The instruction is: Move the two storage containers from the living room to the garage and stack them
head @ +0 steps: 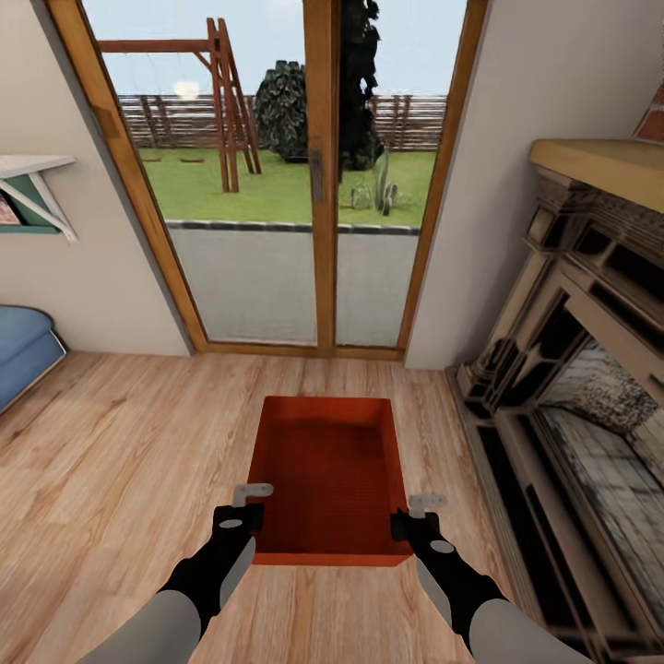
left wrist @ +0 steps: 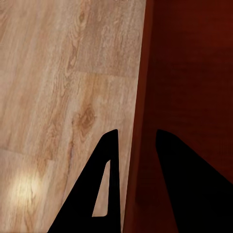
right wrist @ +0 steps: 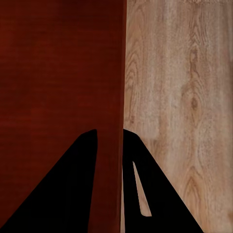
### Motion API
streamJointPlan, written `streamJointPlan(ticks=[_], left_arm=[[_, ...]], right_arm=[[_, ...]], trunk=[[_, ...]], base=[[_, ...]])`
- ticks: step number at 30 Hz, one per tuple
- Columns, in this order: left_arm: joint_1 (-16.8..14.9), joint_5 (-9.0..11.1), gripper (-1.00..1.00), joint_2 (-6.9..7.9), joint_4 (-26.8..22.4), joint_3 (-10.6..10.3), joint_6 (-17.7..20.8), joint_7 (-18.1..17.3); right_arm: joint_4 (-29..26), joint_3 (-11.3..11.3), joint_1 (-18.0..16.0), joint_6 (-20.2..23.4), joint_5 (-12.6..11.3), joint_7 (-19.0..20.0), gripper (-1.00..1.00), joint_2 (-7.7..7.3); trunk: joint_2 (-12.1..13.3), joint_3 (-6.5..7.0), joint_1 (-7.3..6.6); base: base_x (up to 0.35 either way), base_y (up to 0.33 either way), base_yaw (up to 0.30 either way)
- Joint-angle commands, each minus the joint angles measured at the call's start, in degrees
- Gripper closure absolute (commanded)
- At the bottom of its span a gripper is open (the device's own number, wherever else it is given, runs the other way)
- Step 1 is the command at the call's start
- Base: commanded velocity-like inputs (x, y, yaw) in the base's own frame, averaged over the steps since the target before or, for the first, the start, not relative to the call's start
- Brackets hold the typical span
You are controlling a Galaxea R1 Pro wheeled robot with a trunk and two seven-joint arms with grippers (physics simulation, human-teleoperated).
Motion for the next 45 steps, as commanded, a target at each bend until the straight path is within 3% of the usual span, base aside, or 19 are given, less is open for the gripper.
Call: streamJointPlan(ticks=[1,45], left_arm=[[-0.03,-0.43,1.0,0.09,-0.18,-0.06,0.48,0.77],[-0.04,-0.34,1.0,0.18,0.0,0.03,0.53,0.7]], right_arm=[[0.06,-0.46,-0.06,-0.19,-0.07,-0.51,1.0,-0.04],[0.06,-0.43,-0.06,-0.07,-0.01,-0.51,1.0,0.18]], trunk=[[-0.1,0.0,0.03],[-0.1,3.9,0.03]], base=[[0.0,0.0,0.0],[0.0,0.0,-0.047]])
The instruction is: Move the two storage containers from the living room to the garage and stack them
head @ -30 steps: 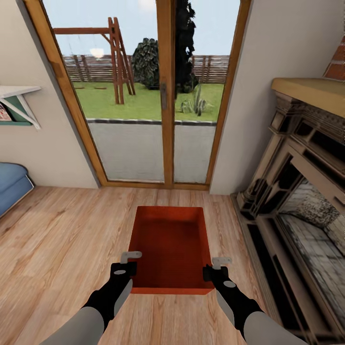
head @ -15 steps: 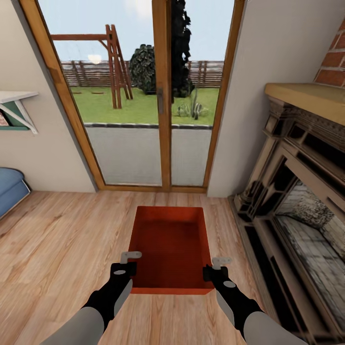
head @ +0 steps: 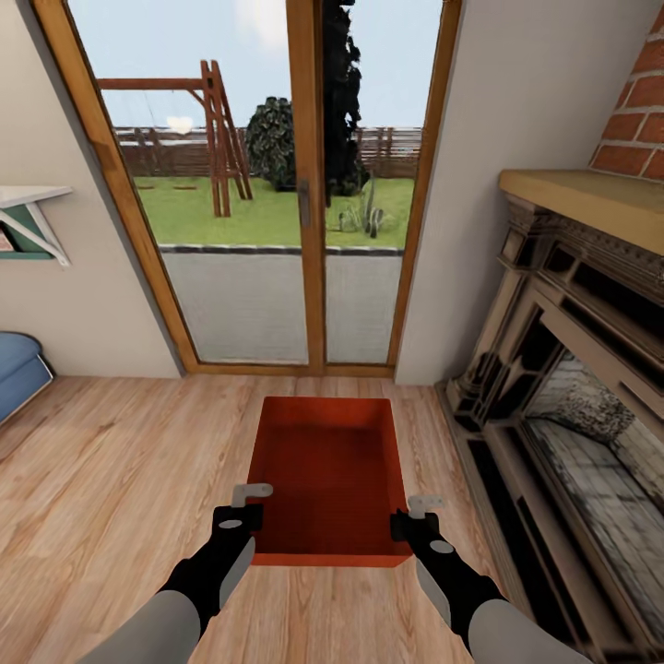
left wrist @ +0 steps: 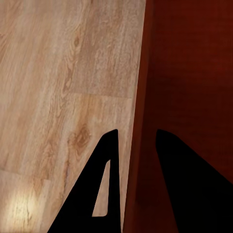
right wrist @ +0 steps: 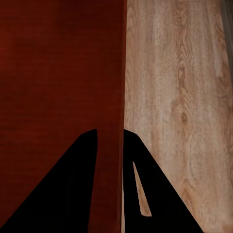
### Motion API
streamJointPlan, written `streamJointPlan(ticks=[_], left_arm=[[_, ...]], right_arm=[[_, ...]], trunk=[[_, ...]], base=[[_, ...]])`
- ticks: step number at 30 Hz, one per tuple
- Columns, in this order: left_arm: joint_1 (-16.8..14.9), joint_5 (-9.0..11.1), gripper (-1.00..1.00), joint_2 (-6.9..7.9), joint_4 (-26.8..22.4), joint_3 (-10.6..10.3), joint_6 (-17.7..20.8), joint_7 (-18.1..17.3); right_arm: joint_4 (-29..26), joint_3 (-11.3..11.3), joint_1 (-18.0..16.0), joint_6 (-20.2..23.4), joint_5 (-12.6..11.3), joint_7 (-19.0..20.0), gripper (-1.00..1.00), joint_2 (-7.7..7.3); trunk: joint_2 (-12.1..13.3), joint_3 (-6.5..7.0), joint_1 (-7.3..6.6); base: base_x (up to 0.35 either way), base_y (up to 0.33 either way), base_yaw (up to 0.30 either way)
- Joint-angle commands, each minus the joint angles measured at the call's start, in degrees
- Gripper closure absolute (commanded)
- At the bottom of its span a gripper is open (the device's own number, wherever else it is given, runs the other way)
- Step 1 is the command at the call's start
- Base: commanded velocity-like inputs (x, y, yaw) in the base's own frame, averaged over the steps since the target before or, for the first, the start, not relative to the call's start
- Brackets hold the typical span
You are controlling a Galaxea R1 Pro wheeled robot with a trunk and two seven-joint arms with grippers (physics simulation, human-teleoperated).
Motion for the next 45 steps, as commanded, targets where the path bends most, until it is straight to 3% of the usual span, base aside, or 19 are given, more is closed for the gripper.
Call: streamJointPlan(ticks=[1,45], left_arm=[[-0.02,-0.34,1.0,0.07,-0.13,0.0,0.48,0.76],[0.01,-0.33,1.0,0.07,-0.13,0.0,0.51,0.85]], right_arm=[[-0.03,-0.26,-0.07,-0.1,-0.07,-0.43,1.0,0.0],[-0.03,-0.26,-0.07,-0.12,-0.06,-0.43,1.0,-0.26]], trunk=[[-0.11,-0.01,0.03],[-0.11,4.06,0.03]], base=[[0.0,0.0,-0.005],[0.0,0.0,0.0]])
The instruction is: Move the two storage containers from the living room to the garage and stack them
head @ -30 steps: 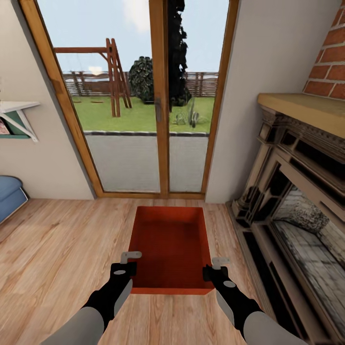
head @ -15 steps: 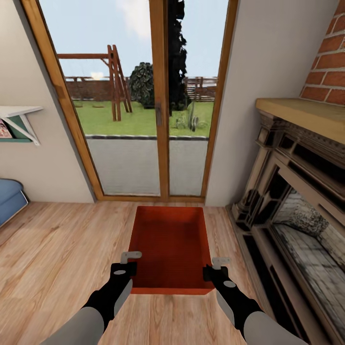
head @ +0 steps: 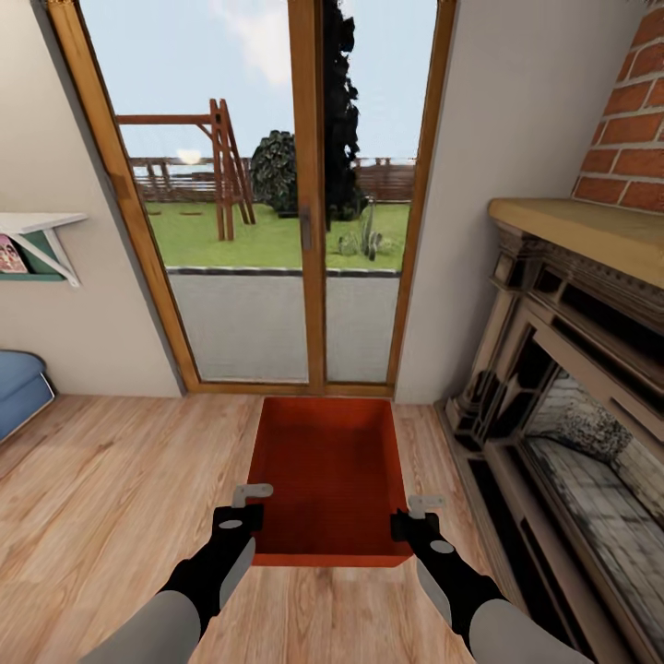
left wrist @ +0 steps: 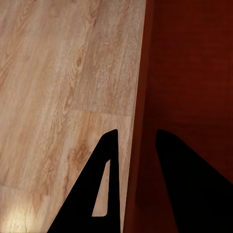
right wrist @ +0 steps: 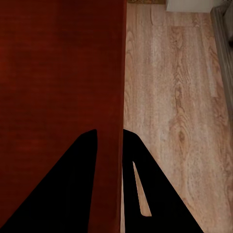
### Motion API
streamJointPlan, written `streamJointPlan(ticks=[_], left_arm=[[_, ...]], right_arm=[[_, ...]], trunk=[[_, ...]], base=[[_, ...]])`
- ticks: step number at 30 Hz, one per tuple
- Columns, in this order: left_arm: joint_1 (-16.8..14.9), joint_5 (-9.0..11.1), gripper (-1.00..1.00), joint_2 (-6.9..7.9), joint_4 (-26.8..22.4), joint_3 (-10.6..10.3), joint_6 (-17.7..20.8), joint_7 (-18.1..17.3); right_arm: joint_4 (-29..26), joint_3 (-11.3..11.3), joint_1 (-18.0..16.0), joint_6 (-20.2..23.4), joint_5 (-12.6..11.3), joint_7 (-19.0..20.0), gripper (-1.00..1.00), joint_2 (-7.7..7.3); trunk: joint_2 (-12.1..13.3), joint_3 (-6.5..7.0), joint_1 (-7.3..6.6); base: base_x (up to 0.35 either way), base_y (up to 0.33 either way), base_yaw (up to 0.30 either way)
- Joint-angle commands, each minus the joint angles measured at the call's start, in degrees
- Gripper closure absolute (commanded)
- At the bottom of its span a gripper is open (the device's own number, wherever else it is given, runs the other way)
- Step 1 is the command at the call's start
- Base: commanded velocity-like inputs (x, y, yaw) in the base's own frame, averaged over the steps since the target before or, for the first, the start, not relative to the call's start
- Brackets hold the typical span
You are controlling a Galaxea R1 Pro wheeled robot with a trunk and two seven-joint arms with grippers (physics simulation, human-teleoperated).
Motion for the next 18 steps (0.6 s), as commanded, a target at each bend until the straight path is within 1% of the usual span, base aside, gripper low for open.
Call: streamJointPlan(ticks=[1,18], left_arm=[[-0.02,-0.52,1.0,0.12,-0.15,0.09,0.55,0.79],[-0.03,-0.46,1.0,0.1,-0.15,0.09,0.54,0.88]], right_arm=[[0.01,-0.5,-0.07,-0.19,0.04,-0.53,1.0,-0.08],[0.01,-0.5,-0.07,-0.19,0.04,-0.53,1.0,-0.1]], trunk=[[-0.11,-0.02,0.03],[-0.11,1.55,0.03]], base=[[0.0,0.0,0.0],[0.0,0.0,0.0]])
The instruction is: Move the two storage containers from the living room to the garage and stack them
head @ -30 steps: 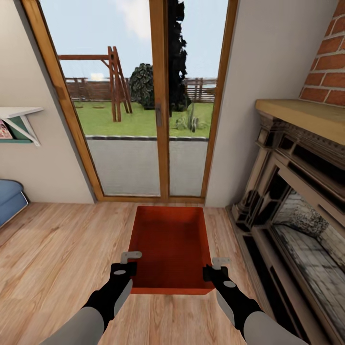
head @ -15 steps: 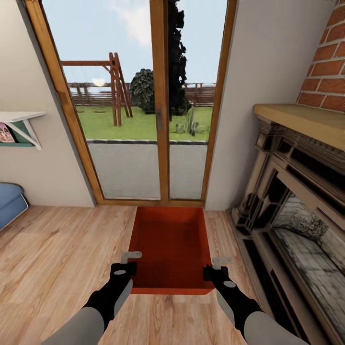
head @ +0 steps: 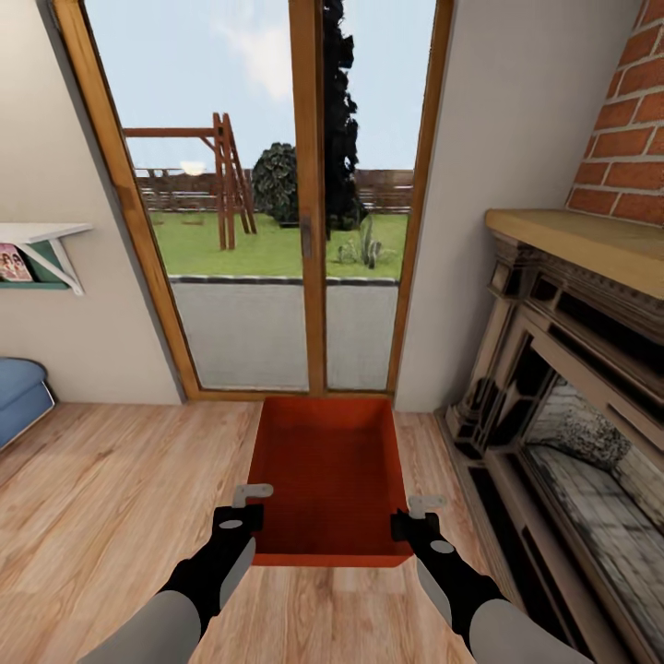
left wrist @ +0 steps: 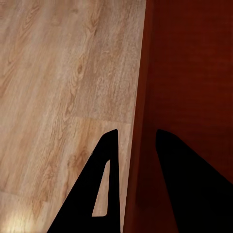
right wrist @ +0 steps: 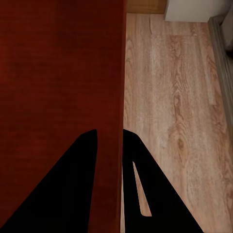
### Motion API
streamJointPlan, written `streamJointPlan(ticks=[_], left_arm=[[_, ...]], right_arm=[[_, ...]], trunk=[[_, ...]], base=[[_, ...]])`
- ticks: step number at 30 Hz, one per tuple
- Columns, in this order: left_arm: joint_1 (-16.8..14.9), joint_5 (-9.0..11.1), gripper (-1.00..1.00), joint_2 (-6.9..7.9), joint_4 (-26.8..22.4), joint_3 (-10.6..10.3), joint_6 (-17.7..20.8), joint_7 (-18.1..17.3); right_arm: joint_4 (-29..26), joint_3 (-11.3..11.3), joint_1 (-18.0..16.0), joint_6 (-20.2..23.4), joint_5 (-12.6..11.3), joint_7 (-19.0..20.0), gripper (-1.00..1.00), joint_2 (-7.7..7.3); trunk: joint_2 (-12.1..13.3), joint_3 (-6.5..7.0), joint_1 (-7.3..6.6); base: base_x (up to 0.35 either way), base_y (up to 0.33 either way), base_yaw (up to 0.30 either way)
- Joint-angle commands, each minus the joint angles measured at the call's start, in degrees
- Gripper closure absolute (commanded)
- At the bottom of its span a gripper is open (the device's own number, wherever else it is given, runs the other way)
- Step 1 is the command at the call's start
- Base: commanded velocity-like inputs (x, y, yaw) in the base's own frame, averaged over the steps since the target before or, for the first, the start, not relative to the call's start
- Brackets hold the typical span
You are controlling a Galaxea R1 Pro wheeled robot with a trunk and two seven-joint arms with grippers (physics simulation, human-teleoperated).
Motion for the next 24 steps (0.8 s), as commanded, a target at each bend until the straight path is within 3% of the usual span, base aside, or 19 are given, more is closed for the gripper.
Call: streamJointPlan(ticks=[1,24], left_arm=[[-0.03,-0.54,1.0,0.11,-0.16,0.15,0.56,0.8],[-0.03,-0.53,1.0,0.05,-0.16,0.15,0.56,0.8]], right_arm=[[0.01,-0.54,-0.07,-0.19,0.05,-0.54,1.0,-0.07],[0.01,-0.54,-0.07,-0.24,0.01,-0.54,1.0,-0.11]], trunk=[[-0.12,-0.02,0.03],[-0.12,2.03,0.03]], base=[[0.0,0.0,0.0],[0.0,0.0,0.0]])
